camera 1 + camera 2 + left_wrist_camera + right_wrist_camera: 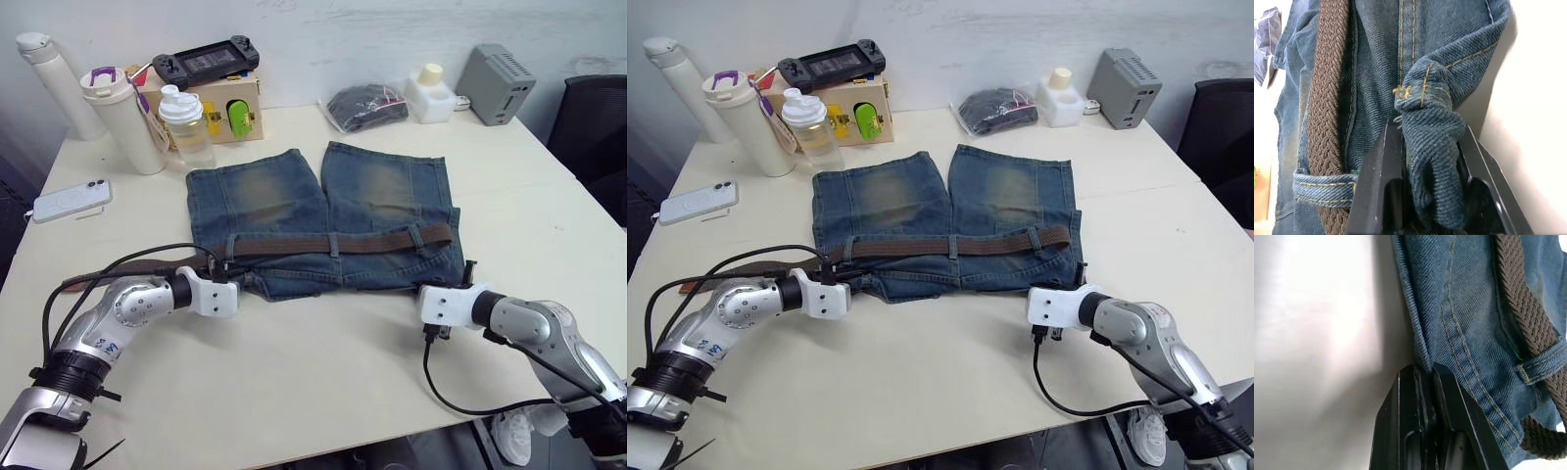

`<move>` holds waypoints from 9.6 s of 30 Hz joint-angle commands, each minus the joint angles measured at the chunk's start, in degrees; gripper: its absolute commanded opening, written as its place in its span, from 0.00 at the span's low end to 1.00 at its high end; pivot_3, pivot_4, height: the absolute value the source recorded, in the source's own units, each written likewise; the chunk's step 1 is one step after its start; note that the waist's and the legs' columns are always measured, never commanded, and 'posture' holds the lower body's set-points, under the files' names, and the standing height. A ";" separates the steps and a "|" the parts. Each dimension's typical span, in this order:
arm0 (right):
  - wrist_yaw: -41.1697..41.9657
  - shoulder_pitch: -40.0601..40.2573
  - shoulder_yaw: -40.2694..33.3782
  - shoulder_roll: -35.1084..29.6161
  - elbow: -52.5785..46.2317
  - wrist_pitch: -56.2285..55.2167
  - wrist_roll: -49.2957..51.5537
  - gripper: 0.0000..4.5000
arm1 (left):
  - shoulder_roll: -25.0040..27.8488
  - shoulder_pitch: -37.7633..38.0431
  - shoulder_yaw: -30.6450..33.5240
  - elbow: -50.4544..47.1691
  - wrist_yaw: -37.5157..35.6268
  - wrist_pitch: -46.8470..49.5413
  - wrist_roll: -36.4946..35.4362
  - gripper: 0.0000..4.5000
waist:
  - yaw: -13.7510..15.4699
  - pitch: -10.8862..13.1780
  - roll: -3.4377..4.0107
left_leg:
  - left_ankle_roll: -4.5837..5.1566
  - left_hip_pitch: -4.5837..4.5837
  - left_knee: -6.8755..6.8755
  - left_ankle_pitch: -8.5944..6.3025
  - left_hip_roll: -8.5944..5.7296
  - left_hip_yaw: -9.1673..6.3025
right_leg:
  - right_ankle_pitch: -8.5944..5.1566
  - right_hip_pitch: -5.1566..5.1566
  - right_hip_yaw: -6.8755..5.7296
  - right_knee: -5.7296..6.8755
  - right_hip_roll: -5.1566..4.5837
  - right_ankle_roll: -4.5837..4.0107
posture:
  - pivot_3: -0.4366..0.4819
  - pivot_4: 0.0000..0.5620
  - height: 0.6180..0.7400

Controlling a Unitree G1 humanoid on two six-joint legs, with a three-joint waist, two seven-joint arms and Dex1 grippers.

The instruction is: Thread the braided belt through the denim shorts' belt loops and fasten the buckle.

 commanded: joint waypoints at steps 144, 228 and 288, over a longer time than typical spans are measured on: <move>15.69 23.39 -27.74 -10.09 -20.51 40.84 47.77 0.00 | -6.34 34.70 23.64 -18.48 -16.00 -2.43 -15.09 0.01 | 2.80 0.94 0.43 | 0.14 -0.58 0.44 -0.30 -0.01 -0.58 | 0.06 0.03 -1.02 -0.56 -0.17 0.06 | 0.48 0.27 0.59; 2.14 -31.79 -9.18 9.77 -6.47 60.13 36.98 0.99 | -8.40 -10.58 14.99 -8.52 -6.02 42.74 -15.89 0.89 | 0.98 0.55 0.47 | 0.52 -1.43 0.49 0.37 -0.73 -0.86 | 0.23 -0.67 -1.35 0.15 -0.87 0.34 | 0.48 0.27 0.59; 11.81 -21.71 5.82 17.42 -20.93 40.99 47.44 1.00 | -35.54 3.05 48.95 -35.78 36.15 105.21 -24.43 0.32 | 2.57 0.71 -0.09 | 0.19 -1.48 0.53 0.39 -0.61 -0.90 | 0.21 -0.81 -1.08 0.18 -0.19 0.30 | 0.48 0.27 0.59</move>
